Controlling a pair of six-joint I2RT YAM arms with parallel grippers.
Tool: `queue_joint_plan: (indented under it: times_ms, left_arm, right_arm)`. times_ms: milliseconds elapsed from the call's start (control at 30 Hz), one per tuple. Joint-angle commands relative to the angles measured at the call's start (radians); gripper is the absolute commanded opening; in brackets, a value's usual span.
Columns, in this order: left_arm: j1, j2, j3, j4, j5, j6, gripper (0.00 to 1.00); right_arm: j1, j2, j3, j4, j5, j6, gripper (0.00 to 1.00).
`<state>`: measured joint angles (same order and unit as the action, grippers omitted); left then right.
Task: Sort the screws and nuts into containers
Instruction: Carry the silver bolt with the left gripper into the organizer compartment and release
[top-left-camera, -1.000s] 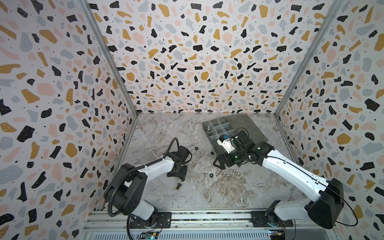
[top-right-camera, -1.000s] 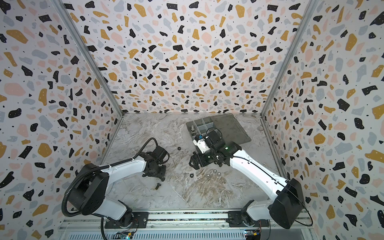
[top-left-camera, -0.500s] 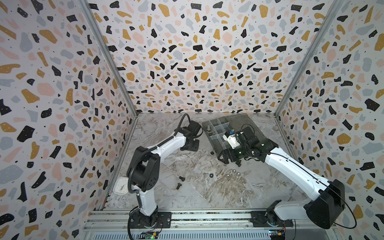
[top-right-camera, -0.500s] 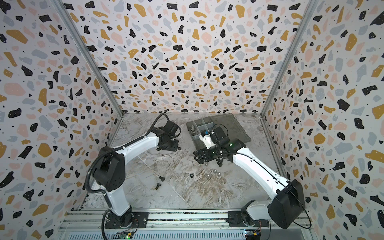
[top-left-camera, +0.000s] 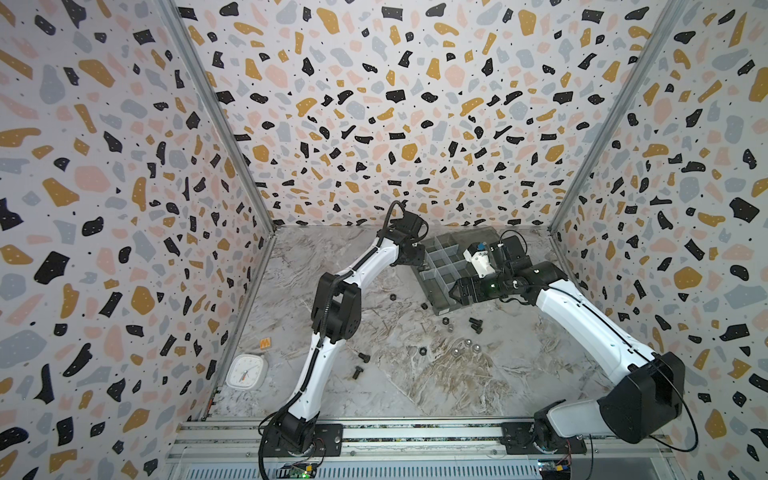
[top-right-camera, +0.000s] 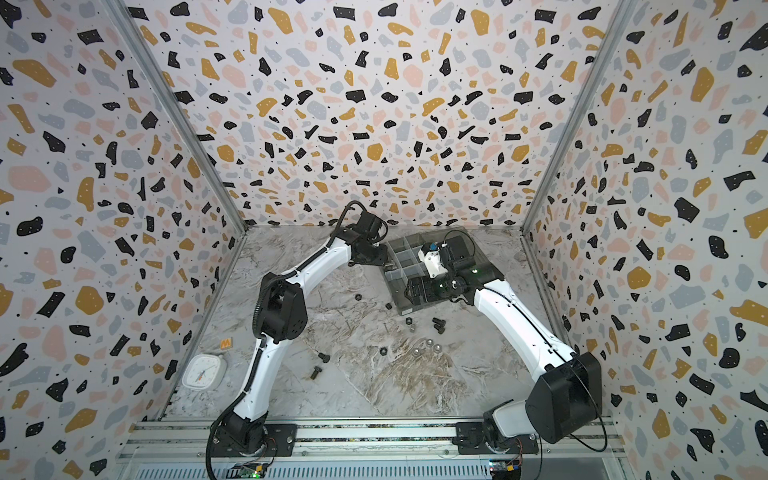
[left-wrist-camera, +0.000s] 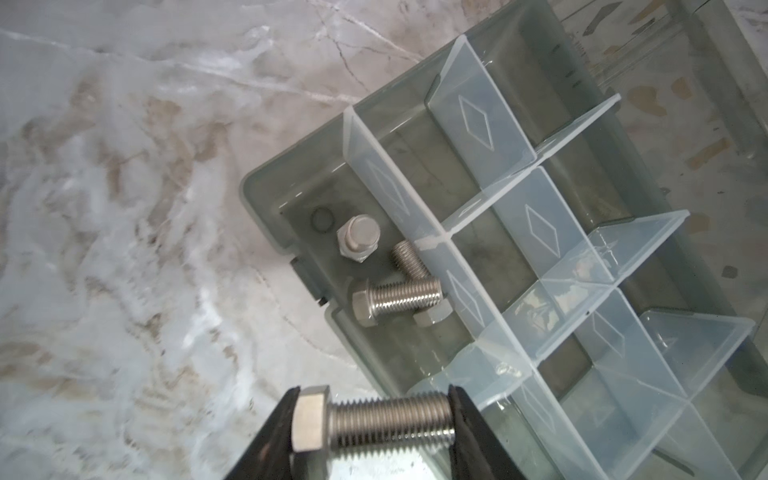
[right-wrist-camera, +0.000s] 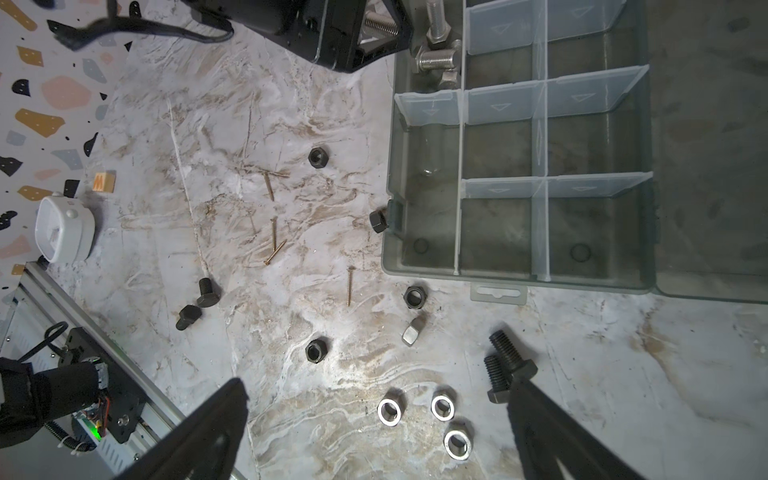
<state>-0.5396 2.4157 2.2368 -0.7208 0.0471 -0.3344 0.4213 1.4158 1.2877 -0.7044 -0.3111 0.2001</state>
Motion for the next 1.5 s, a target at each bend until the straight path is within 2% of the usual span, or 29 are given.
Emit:
queue_joint_plan:
  times_ms: [0, 267, 333, 400, 567, 733, 900, 1067, 1333, 1467]
  left_arm:
    - [-0.002, 0.013, 0.025, 0.086, 0.055, -0.017, 0.32]
    - [-0.002, 0.049, 0.013, 0.159, 0.107, -0.028, 0.36]
    - [-0.001, 0.056, 0.016, 0.162, 0.107, -0.03, 0.4]
    - [0.0, 0.063, 0.024, 0.16, 0.112, -0.028, 0.5]
    - [0.003, 0.064, 0.027, 0.15, 0.112, -0.022, 0.56]
    - [0.004, 0.037, 0.015, 0.155, 0.115, -0.019, 0.67]
    - [0.004, -0.026, -0.034, 0.161, 0.127, -0.016, 0.67]
    - [0.003, -0.166, -0.175, 0.177, 0.09, 0.02, 0.69]
    - [0.003, -0.435, -0.554, 0.205, -0.016, 0.083, 0.71]
    - [0.006, -0.541, -0.73, 0.211, -0.058, 0.094, 0.73]
  right_arm:
    - [-0.023, 0.009, 0.051, -0.021, -0.016, -0.019, 0.99]
    - [-0.06, 0.049, 0.068, -0.028, -0.028, -0.031, 0.99]
    - [-0.064, 0.056, 0.074, -0.03, -0.029, -0.034, 0.99]
    - [-0.067, 0.062, 0.08, -0.031, -0.032, -0.035, 0.99]
    - [-0.067, 0.068, 0.09, -0.03, -0.038, -0.033, 0.99]
    - [-0.067, 0.06, 0.086, -0.03, -0.046, -0.026, 0.99]
    - [-0.067, 0.042, 0.073, -0.03, -0.043, -0.015, 0.99]
    - [-0.065, 0.022, 0.026, -0.023, -0.027, 0.016, 0.99]
    - [-0.061, -0.007, -0.111, -0.003, 0.029, 0.089, 1.0]
    - [-0.062, -0.011, -0.169, 0.028, 0.032, 0.114, 0.9]
